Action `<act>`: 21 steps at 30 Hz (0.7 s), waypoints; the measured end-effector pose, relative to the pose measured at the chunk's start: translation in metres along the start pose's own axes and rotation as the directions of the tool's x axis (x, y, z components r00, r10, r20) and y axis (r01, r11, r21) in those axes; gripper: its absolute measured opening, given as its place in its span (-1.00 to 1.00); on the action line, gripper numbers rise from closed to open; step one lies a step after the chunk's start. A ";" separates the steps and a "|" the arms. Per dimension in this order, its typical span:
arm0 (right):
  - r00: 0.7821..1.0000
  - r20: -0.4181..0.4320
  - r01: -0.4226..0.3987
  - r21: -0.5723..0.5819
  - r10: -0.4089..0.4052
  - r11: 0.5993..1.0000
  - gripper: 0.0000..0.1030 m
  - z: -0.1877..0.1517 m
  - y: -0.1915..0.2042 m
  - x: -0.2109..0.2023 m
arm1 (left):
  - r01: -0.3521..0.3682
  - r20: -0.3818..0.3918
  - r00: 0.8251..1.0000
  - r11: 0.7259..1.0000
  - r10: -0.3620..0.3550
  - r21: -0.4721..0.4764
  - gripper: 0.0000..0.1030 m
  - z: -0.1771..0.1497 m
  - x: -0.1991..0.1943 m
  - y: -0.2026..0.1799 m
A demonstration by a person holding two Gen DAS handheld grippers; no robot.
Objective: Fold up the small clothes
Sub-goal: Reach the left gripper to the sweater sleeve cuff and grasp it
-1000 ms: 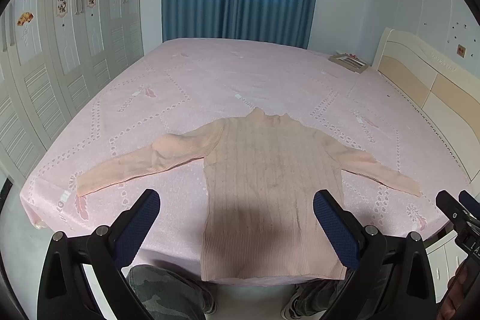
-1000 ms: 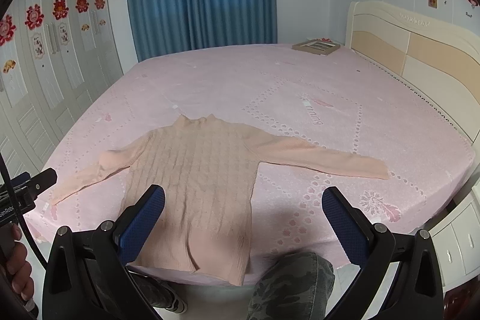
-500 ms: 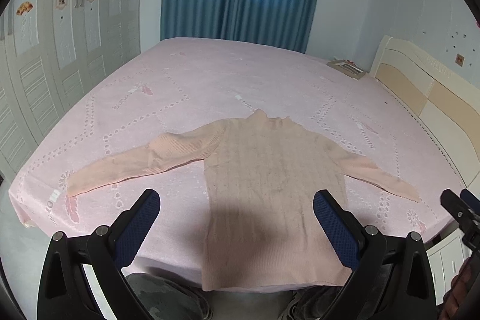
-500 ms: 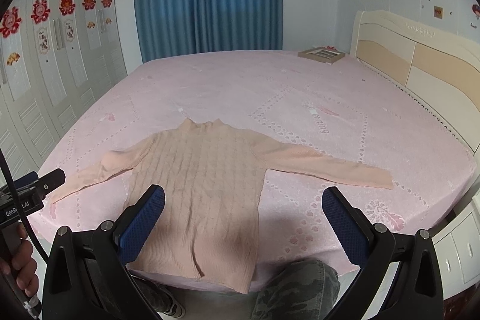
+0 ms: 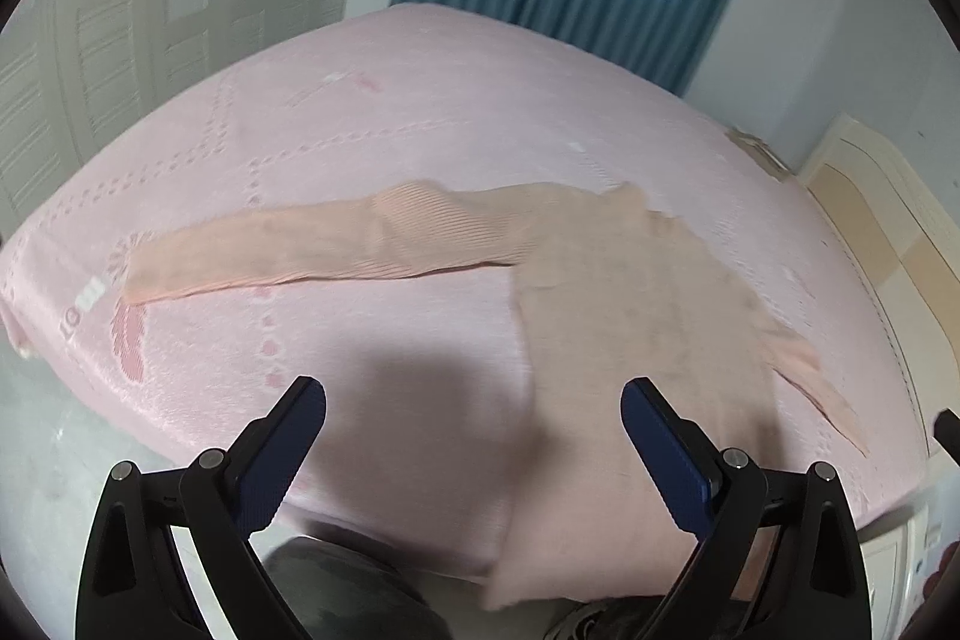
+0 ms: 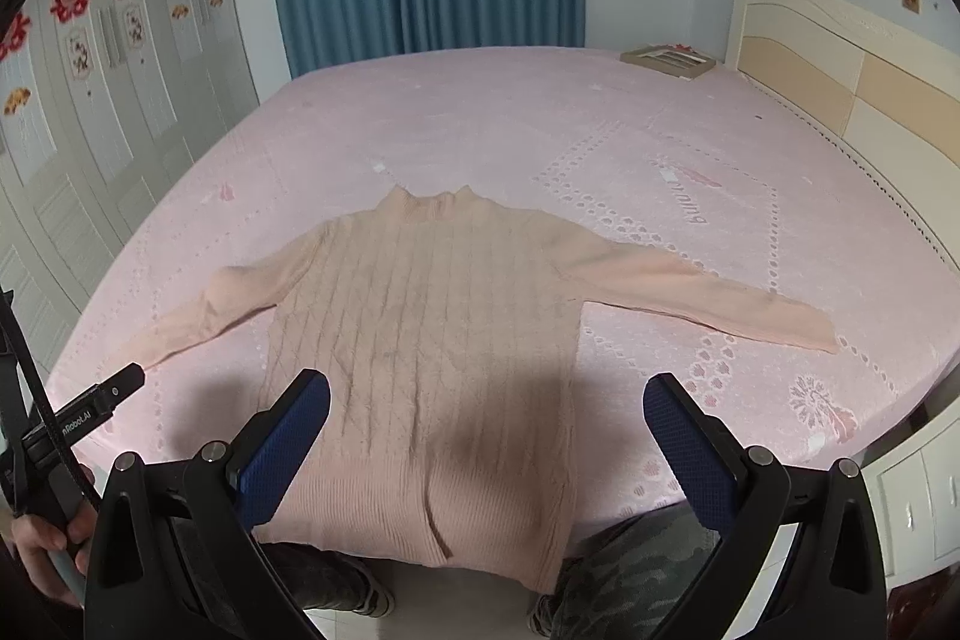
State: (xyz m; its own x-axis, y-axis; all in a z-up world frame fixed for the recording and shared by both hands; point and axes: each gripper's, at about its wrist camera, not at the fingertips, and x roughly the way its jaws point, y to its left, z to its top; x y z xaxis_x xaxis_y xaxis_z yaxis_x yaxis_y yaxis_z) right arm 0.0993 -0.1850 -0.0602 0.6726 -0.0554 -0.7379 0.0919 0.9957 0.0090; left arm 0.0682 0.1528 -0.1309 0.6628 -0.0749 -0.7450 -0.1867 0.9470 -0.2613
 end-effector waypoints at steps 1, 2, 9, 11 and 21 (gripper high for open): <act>1.000 -0.005 0.003 -0.005 -0.003 1.000 0.99 0.001 0.004 0.004 | 0.001 -0.011 1.000 1.000 -0.001 -0.012 0.92 0.001 0.006 0.008; 1.000 -0.011 0.005 -0.009 -0.006 1.000 0.99 0.002 0.007 0.009 | 0.002 -0.020 1.000 1.000 -0.002 -0.025 0.92 0.002 0.012 0.017; 0.997 -0.072 -0.020 -0.029 0.018 0.999 0.99 0.010 0.043 0.045 | -0.010 -0.067 0.998 0.989 0.001 -0.145 0.80 0.007 0.050 0.080; 0.996 -0.085 -0.028 -0.037 0.025 0.999 0.99 0.011 0.054 0.055 | -0.004 -0.074 0.997 0.984 -0.010 -0.178 0.79 0.007 0.059 0.095; 0.986 -0.168 -0.019 -0.139 -0.005 0.990 0.99 0.000 0.096 0.100 | 0.063 -0.014 0.997 0.901 -0.076 -0.429 0.48 0.012 0.096 0.184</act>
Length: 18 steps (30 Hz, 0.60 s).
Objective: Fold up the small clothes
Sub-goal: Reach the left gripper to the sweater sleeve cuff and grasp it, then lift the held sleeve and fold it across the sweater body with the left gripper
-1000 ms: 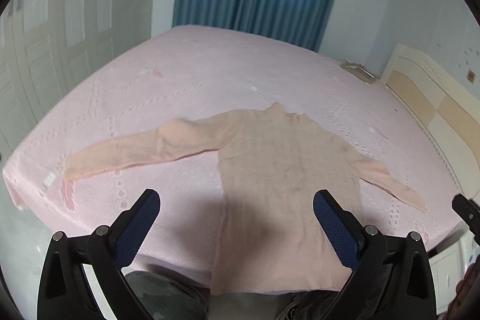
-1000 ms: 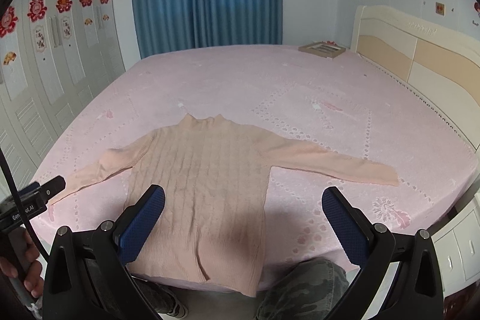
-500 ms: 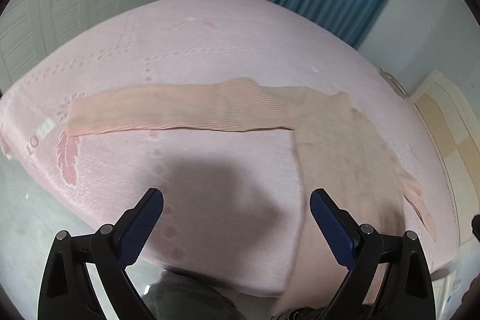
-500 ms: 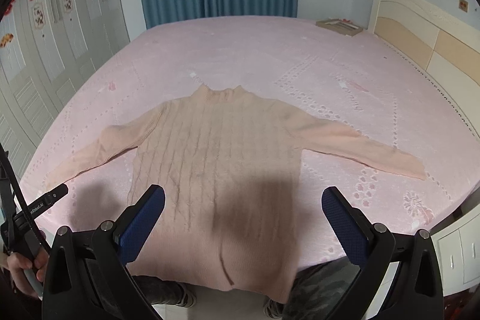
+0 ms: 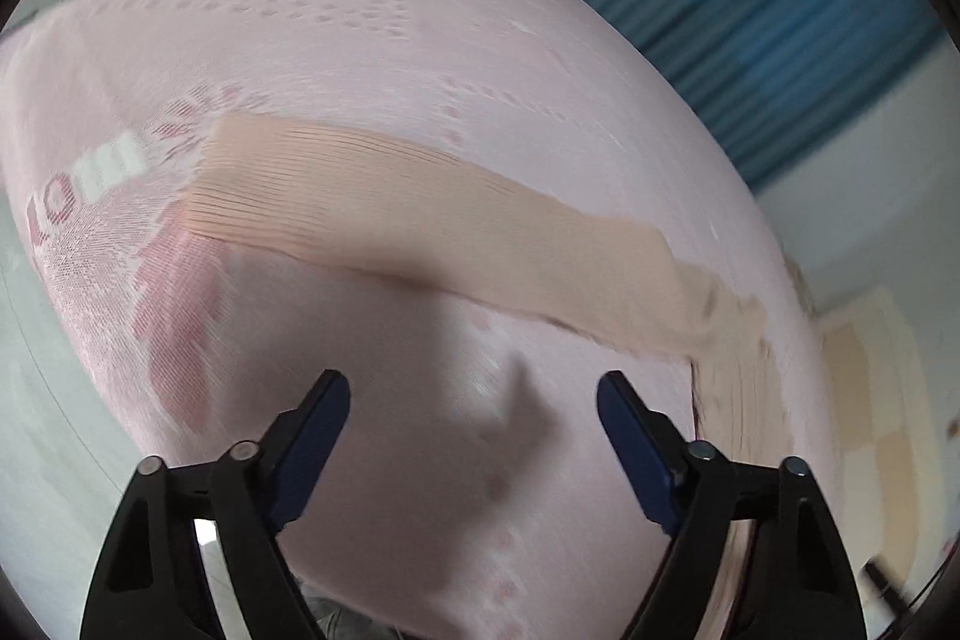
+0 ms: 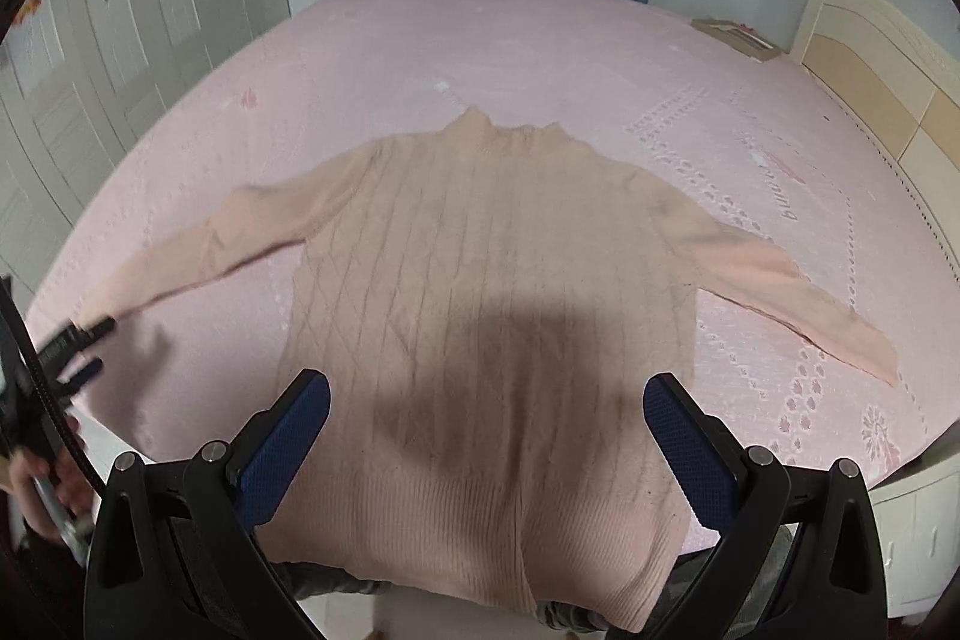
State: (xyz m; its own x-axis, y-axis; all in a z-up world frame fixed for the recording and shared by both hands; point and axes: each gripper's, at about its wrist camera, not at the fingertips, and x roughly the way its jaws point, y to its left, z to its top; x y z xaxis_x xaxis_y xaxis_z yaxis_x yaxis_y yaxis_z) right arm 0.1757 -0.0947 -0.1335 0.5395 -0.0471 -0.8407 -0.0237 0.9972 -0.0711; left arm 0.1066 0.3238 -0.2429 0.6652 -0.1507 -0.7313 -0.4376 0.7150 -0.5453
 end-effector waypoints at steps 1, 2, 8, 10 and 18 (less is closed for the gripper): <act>1.000 -0.009 -0.001 0.000 0.001 1.000 0.99 0.000 0.001 0.004 | 0.012 -0.001 1.000 1.000 -0.013 -0.026 0.42 0.006 0.005 0.008; 1.000 -0.019 -0.008 0.005 0.008 1.000 0.99 0.000 0.001 0.009 | 0.025 0.003 1.000 0.999 -0.025 -0.040 0.35 0.011 0.008 0.012; 0.998 -0.041 -0.036 0.035 0.037 0.999 0.99 0.000 -0.008 0.027 | 0.019 0.077 0.997 0.992 -0.010 -0.123 0.18 0.037 0.019 0.029; 0.999 -0.043 -0.023 0.040 0.025 0.999 0.99 -0.001 -0.014 0.032 | -0.002 0.091 0.996 0.988 0.017 -0.154 0.02 0.043 0.024 0.032; 0.997 -0.048 -0.056 0.087 0.061 0.995 0.99 0.011 -0.054 0.059 | -0.173 0.124 0.976 0.982 0.181 -0.074 -0.78 0.068 0.027 0.004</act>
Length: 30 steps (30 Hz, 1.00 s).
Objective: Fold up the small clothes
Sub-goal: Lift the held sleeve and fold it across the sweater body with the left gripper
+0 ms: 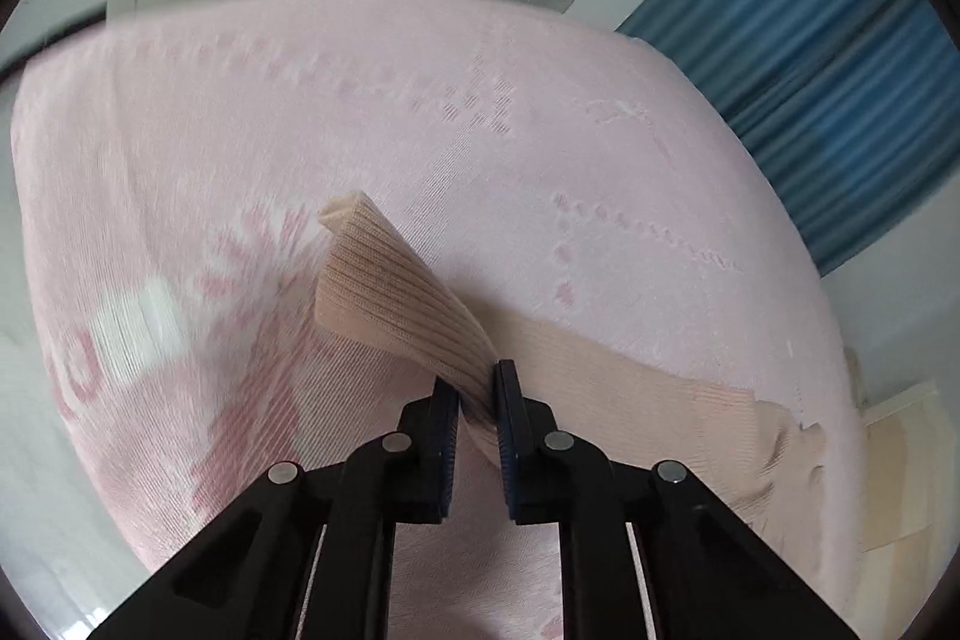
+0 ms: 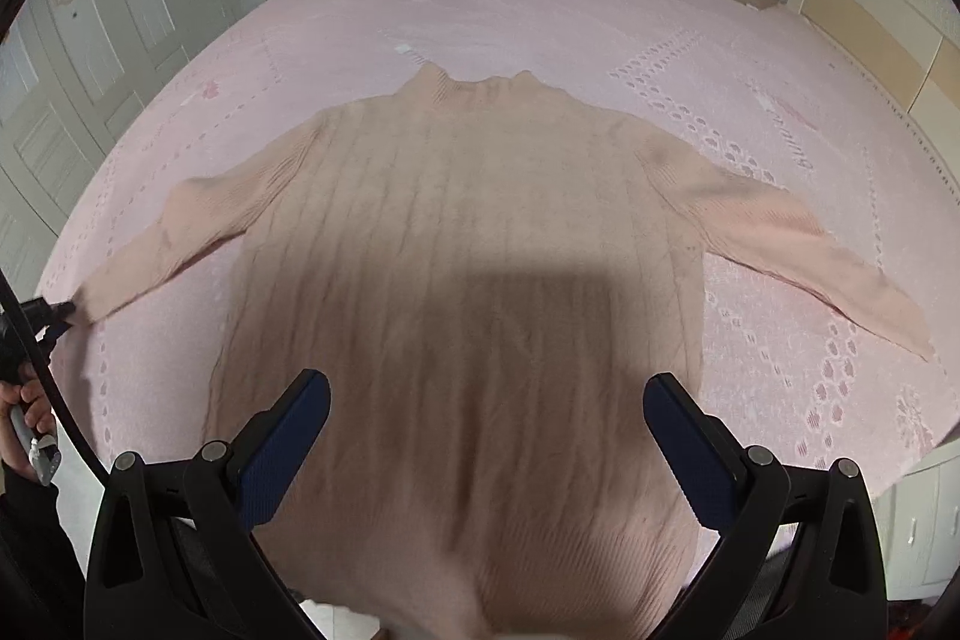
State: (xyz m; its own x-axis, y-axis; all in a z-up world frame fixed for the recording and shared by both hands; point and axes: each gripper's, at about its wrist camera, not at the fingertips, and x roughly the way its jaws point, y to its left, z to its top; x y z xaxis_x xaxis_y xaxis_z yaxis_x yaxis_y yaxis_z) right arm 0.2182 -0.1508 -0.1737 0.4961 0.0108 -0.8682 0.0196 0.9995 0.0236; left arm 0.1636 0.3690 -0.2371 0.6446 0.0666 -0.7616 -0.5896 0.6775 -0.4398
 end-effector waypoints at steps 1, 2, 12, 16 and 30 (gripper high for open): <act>1.000 0.008 0.001 -0.002 -0.001 1.000 0.98 0.006 -0.004 0.002 | -0.016 0.034 0.999 0.999 0.015 0.046 -0.78 0.002 -0.009 -0.014; 1.000 0.022 0.003 -0.003 -0.003 1.000 0.98 0.014 -0.009 0.005 | -0.030 0.063 0.998 0.996 0.025 0.087 -0.79 0.003 -0.017 -0.029; 0.964 0.266 -0.017 0.039 0.006 0.999 0.97 0.059 -0.088 0.014 | -0.016 0.185 0.980 0.886 -0.079 0.464 -0.81 -0.028 -0.046 -0.236; 0.957 0.289 0.003 0.090 -0.029 0.996 0.97 0.045 -0.137 0.040 | 0.029 0.139 0.981 0.811 -0.135 0.584 -0.81 -0.072 -0.039 -0.319; 0.983 0.185 -0.058 0.395 -0.017 0.917 0.88 0.036 -0.259 0.054 | 0.310 -0.232 0.950 0.556 -0.207 0.771 -0.81 -0.287 0.025 -0.494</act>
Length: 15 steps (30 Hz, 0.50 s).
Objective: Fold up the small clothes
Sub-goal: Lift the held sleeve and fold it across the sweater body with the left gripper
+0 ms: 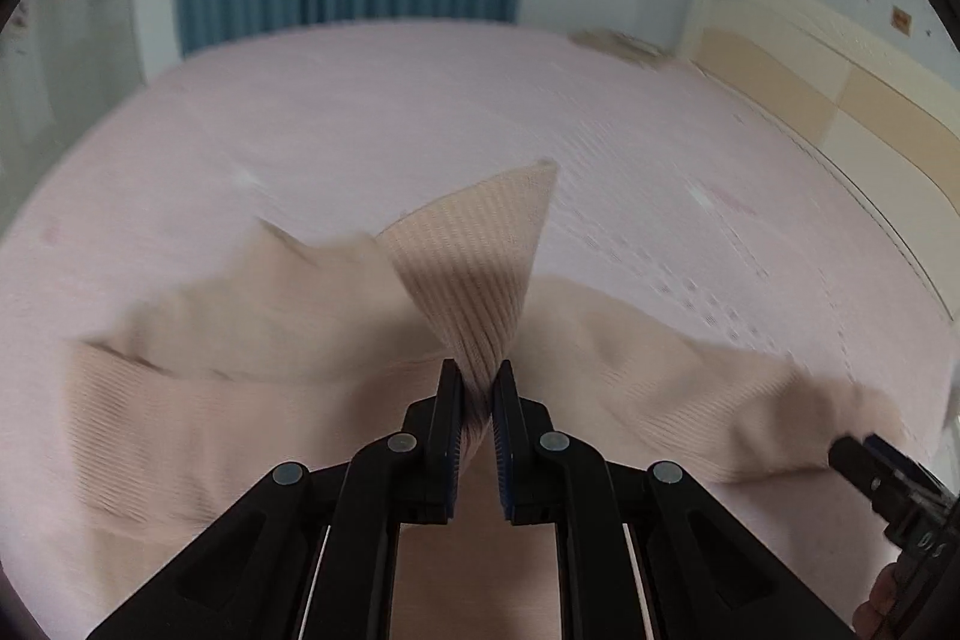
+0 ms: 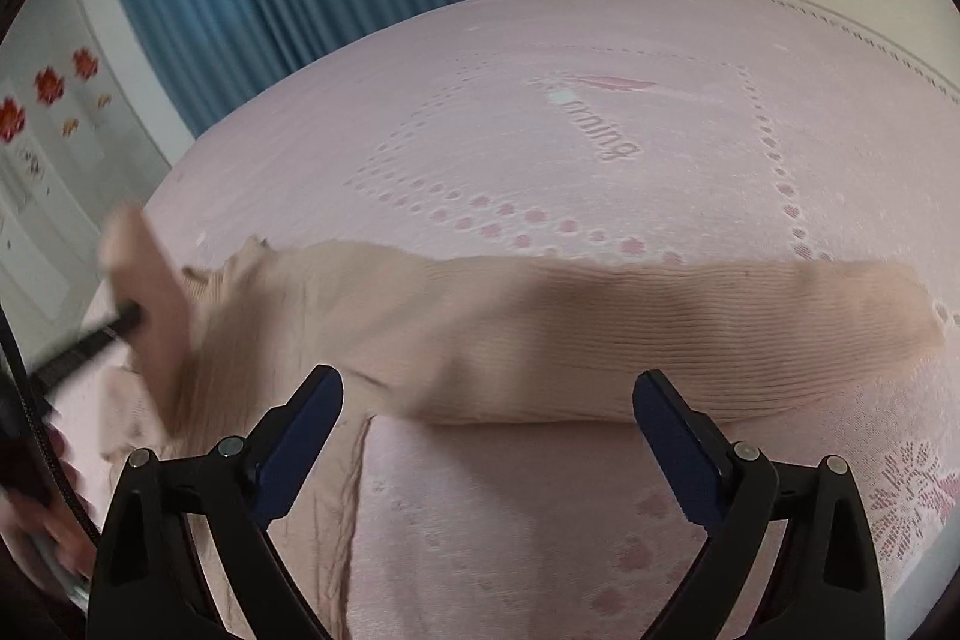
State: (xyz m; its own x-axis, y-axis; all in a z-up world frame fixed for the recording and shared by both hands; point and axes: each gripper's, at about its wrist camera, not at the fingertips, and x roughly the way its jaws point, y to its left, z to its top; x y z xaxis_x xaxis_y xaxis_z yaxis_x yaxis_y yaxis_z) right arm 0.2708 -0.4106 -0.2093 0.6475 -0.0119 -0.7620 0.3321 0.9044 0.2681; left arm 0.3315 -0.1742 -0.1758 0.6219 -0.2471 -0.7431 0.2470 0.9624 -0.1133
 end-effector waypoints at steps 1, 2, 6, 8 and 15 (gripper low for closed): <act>1.000 0.000 -0.011 0.009 0.011 1.000 0.88 -0.001 -0.005 0.000 | 0.020 -0.029 0.999 1.000 -0.020 0.002 -0.81 -0.006 0.007 -0.006; 0.999 -0.005 -0.040 0.031 0.040 0.999 0.88 0.001 -0.006 0.001 | 0.044 -0.053 0.998 0.999 -0.044 0.006 -0.81 -0.009 0.013 -0.014; 0.996 -0.011 -0.091 0.042 0.091 0.995 0.88 0.003 -0.001 0.002 | 0.150 -0.142 0.979 0.989 -0.146 0.015 -0.68 -0.033 0.015 -0.028; 0.996 -0.006 -0.087 0.021 0.087 0.996 0.88 0.003 0.008 0.003 | 0.095 -0.130 0.988 0.994 -0.088 0.048 -0.58 -0.036 0.005 -0.030; 0.996 -0.017 -0.090 -0.093 0.088 0.992 0.88 -0.006 0.053 0.009 | -0.013 -0.018 1.000 0.995 0.011 -0.102 0.32 -0.043 -0.051 0.077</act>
State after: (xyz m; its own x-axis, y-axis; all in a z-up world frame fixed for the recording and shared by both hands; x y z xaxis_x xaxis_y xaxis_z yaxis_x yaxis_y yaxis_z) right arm 0.2900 -0.3600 -0.2058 0.6623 0.0756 -0.7454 0.2072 0.9376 0.2792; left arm 0.2867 -0.0827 -0.1750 0.6110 -0.2345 -0.7561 0.1623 0.9719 -0.1704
